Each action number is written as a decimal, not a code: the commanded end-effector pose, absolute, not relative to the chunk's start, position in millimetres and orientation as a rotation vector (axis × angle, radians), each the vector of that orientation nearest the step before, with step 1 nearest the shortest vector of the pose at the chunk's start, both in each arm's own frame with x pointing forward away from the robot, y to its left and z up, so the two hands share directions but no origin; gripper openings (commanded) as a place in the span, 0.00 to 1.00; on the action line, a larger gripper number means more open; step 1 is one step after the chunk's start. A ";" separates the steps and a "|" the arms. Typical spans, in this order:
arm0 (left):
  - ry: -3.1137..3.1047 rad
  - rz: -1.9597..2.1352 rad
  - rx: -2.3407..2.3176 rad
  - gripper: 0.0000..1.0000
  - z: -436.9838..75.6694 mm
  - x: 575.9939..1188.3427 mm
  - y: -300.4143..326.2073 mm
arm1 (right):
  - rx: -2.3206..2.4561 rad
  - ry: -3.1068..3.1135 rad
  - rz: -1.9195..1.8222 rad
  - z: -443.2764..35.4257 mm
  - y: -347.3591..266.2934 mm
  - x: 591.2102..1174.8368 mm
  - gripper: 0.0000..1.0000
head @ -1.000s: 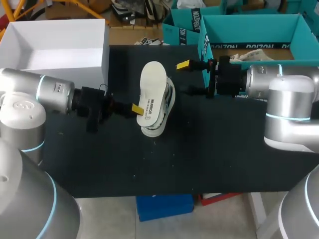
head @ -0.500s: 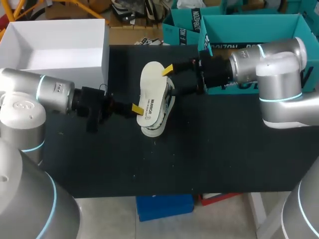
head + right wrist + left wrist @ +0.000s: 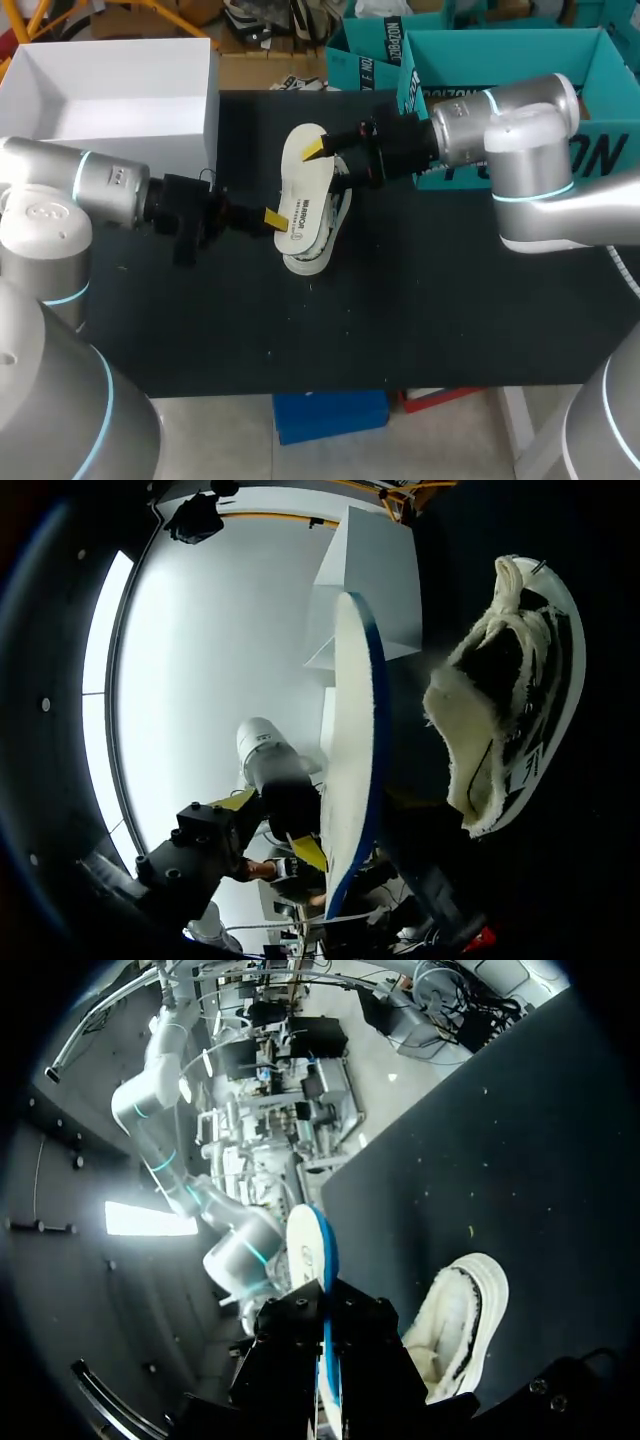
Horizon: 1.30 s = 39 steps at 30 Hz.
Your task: Take the shoe out of the shoebox, open the shoe tongue, remove and reinsert the insole, then place the shoe into the shoebox
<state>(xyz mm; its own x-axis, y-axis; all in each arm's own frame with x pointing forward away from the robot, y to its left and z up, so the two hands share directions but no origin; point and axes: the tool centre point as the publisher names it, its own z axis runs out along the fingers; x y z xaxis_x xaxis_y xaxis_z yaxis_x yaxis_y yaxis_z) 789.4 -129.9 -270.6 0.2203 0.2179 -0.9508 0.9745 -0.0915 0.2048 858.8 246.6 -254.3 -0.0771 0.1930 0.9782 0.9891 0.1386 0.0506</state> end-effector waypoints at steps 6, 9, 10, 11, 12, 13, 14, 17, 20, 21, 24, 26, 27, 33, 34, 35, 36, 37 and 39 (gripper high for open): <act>1.177 -0.971 1.521 0.00 -270.6 788.4 -130.6 | -1.230 -1.452 -1.034 -261.8 255.6 860.1 0.00; 1.177 -0.971 1.521 0.00 -270.6 788.4 -130.6 | -1.232 -1.443 -1.029 -262.9 255.9 859.6 0.00; 1.177 -0.971 1.521 0.00 -270.6 788.4 -130.6 | -1.232 -1.443 -1.029 -262.9 255.9 859.6 0.00; 1.177 -0.971 1.521 0.00 -270.6 788.4 -130.6 | -1.232 -1.443 -1.029 -262.9 255.9 859.6 0.00; 1.177 -0.971 1.521 0.00 -270.6 788.4 -130.6 | -1.232 -1.443 -1.029 -262.9 255.9 859.6 0.00; 1.177 -0.971 1.521 0.00 -270.6 788.4 -130.6 | -1.232 -1.443 -1.029 -262.9 255.9 859.6 0.00; 1.177 -0.971 1.521 0.00 -270.6 788.4 -130.6 | -1.232 -1.443 -1.029 -262.9 255.9 859.6 0.00; 1.177 -0.971 1.521 0.00 -270.6 788.4 -130.6 | -1.232 -1.443 -1.029 -262.9 255.9 859.6 0.00; 1.213 -0.961 1.519 0.60 -266.9 794.1 -130.3 | -1.232 -1.443 -1.029 -262.9 255.9 859.6 0.00; 1.242 -0.948 1.531 1.00 -266.5 795.7 -128.9 | -1.232 -1.443 -1.029 -262.9 255.9 859.6 0.00; 1.330 -0.910 1.587 1.00 -270.0 799.1 -118.1 | -1.232 -1.443 -1.029 -262.9 255.9 859.6 0.00; 1.431 -0.869 1.642 1.00 -275.5 802.7 -104.7 | -1.232 -1.443 -1.029 -262.9 255.9 859.6 0.00; 1.488 -0.842 1.662 1.00 -277.6 804.8 -96.2 | -1.232 -1.443 -1.029 -262.9 255.9 859.6 0.00; 1.719 -0.645 1.944 1.00 -270.8 806.8 -59.3 | -1.232 -1.443 -1.029 -262.9 255.9 859.6 0.00; 1.730 -0.575 1.997 1.00 -265.1 805.7 -56.7 | -1.232 -1.443 -1.029 -262.9 255.9 859.6 0.00; 1.736 -0.542 2.031 1.00 -259.7 805.0 -56.1 | -1.232 -1.443 -1.029 -262.9 255.9 859.6 0.00; 1.741 -0.508 2.053 1.00 -253.5 804.4 -56.5 | -1.232 -1.443 -1.029 -262.9 255.9 859.6 0.00; 1.739 -0.472 2.082 1.00 -249.9 804.5 -57.3 | -1.232 -1.443 -1.029 -262.9 255.9 859.6 0.00; 1.724 -0.373 2.189 1.00 -236.0 801.8 -63.4 | -1.232 -1.443 -1.029 -262.9 255.9 859.6 0.00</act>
<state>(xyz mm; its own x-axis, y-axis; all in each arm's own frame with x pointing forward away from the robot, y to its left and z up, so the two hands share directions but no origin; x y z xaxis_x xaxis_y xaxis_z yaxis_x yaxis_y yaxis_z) 806.6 -66.7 -263.1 0.1322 0.5736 -0.8084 0.9903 -0.1121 0.0824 859.3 254.7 -262.1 -0.0486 0.1954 0.9795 0.9898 0.1412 0.0209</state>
